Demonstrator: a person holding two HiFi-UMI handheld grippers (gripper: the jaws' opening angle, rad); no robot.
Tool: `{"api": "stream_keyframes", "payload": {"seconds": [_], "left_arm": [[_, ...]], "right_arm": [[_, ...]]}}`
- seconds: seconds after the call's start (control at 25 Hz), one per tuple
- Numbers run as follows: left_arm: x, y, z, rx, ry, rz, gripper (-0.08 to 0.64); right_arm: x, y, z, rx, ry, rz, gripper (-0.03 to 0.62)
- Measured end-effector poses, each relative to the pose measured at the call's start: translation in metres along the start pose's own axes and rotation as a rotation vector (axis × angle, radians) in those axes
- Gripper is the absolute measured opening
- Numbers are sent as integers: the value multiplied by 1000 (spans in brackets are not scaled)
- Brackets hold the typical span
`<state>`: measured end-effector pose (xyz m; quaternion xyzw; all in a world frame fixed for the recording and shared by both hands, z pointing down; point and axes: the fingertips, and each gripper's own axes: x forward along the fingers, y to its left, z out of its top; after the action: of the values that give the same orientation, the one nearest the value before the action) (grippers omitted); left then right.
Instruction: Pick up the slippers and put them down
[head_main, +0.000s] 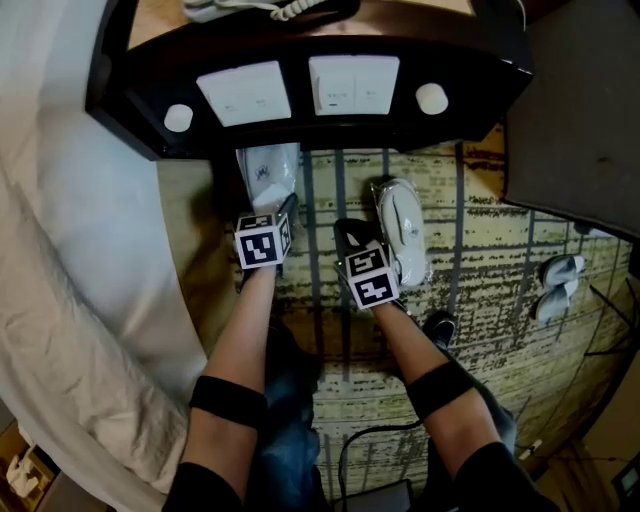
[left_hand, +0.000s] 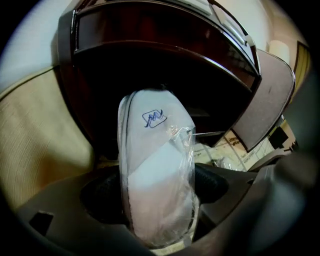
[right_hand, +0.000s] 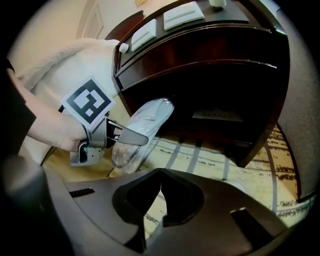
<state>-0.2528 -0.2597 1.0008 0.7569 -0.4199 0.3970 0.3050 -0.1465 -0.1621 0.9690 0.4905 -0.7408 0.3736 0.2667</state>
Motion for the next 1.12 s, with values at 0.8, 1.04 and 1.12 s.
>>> {"api": "stream_keyframes", "payload": {"seconds": [0.8,1.04,1.12], "left_arm": [[45,35,123,31,-226,79,394],[50,35,126,54,-246,84,396],[51,37,127,57,-257,98,393]], "right_arm": [[17,-19,4,-10,-46,3,2],[14,-28,5,-9,-58,-8,2],[13,-28,7,-11,-64,-6,2]]}}
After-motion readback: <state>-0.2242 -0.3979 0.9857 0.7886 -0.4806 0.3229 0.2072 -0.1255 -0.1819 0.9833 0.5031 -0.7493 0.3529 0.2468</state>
